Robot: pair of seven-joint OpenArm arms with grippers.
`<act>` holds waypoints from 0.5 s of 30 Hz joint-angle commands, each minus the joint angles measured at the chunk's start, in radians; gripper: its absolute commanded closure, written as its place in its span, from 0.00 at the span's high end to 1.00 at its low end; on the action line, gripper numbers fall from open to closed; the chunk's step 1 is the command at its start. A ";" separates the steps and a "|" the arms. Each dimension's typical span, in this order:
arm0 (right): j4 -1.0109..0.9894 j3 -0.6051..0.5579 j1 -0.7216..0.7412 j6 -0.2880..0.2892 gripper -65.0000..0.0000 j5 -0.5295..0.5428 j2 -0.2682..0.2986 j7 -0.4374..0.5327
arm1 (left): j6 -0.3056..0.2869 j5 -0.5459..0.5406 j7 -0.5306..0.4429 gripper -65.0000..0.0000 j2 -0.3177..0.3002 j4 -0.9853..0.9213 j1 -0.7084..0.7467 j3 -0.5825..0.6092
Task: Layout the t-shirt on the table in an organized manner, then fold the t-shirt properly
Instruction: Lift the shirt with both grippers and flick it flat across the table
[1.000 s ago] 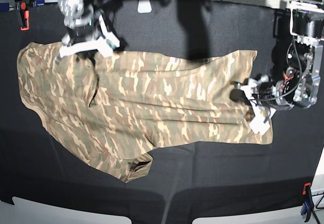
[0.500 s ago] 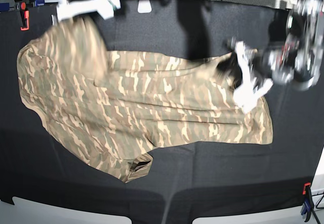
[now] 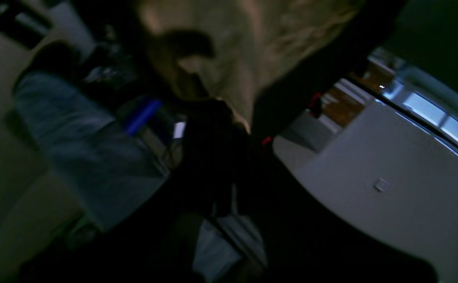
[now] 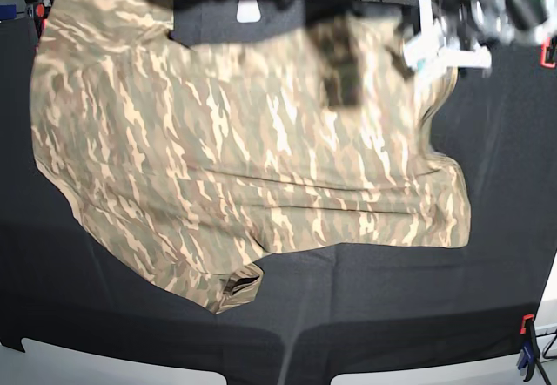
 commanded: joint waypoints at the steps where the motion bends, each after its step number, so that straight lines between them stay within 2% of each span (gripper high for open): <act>1: 0.014 -0.012 -0.021 -0.008 0.00 -0.014 0.003 -0.013 | 0.011 0.015 0.000 0.00 -0.009 0.013 0.027 -0.005; 4: 0.014 -0.029 -0.021 -0.008 0.00 -0.019 0.003 -0.013 | 0.050 0.067 -0.001 0.00 -0.009 0.013 0.080 -0.005; 7: 0.014 -0.032 -0.021 -0.010 0.00 -0.020 0.003 -0.013 | 0.053 0.152 -0.005 0.00 -0.008 0.013 0.132 -0.005; 10: 0.015 -0.031 -0.021 -0.063 0.00 -0.054 0.012 -0.013 | 0.059 0.198 -0.018 0.00 -0.008 0.013 0.172 -0.005; 12: 0.017 -0.031 -0.021 -0.097 0.00 -0.100 0.013 -0.013 | 0.090 0.225 -0.032 0.00 -0.008 0.013 0.190 -0.005; 15: 0.043 -0.031 -0.021 -0.105 0.00 -0.124 0.014 -0.013 | 0.137 0.287 -0.019 0.00 -0.009 0.013 0.194 -0.005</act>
